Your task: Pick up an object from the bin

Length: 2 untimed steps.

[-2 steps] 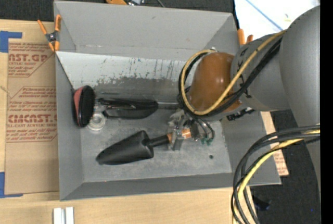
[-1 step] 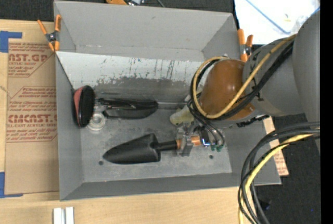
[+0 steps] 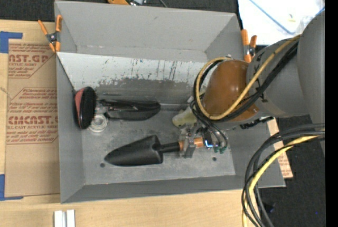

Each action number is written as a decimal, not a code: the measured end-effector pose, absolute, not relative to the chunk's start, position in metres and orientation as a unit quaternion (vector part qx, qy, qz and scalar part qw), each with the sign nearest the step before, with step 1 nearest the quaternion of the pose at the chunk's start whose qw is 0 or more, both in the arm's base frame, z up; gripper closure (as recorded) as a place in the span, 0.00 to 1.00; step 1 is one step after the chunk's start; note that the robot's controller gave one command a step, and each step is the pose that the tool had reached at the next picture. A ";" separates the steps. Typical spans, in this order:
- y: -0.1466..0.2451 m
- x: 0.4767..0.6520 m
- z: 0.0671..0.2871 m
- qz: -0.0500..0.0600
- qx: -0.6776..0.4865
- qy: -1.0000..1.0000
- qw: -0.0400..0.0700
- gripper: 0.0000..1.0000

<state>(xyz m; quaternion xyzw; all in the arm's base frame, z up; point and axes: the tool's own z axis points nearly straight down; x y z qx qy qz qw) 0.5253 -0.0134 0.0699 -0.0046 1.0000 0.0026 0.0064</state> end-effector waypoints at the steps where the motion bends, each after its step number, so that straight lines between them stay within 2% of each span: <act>1: -0.017 0.525 0.071 0.003 -0.003 1.000 0.006 1.00; 2: -0.062 0.570 0.129 0.003 0.057 0.998 0.011 1.00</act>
Offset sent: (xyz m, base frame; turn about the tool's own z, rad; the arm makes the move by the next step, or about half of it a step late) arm 0.0427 -0.0473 0.0573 0.1218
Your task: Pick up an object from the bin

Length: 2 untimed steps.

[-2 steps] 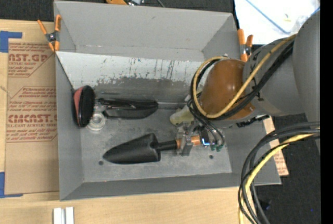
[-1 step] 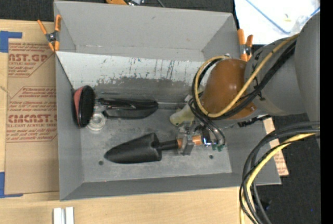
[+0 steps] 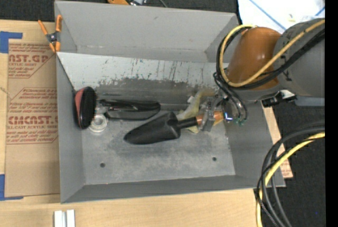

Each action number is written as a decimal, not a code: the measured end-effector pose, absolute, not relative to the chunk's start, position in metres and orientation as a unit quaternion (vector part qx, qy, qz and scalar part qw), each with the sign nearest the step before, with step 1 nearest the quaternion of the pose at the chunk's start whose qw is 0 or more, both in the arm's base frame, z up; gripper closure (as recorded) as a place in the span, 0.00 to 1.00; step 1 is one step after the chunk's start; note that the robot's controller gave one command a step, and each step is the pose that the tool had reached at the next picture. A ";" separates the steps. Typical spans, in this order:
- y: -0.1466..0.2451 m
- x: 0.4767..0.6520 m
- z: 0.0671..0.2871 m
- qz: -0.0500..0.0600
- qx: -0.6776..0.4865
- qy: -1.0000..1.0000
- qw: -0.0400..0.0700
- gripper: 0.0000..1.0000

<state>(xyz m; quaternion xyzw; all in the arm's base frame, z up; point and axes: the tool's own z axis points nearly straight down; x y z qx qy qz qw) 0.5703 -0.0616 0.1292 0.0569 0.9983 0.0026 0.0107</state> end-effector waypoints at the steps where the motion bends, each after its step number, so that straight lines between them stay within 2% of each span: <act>1: -0.049 0.528 0.088 0.004 0.007 1.000 0.001 1.00; 2: -0.058 0.559 0.069 0.004 0.072 0.997 0.010 1.00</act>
Offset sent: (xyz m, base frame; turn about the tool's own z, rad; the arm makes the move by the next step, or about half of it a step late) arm -0.0122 0.0030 -0.0592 0.0292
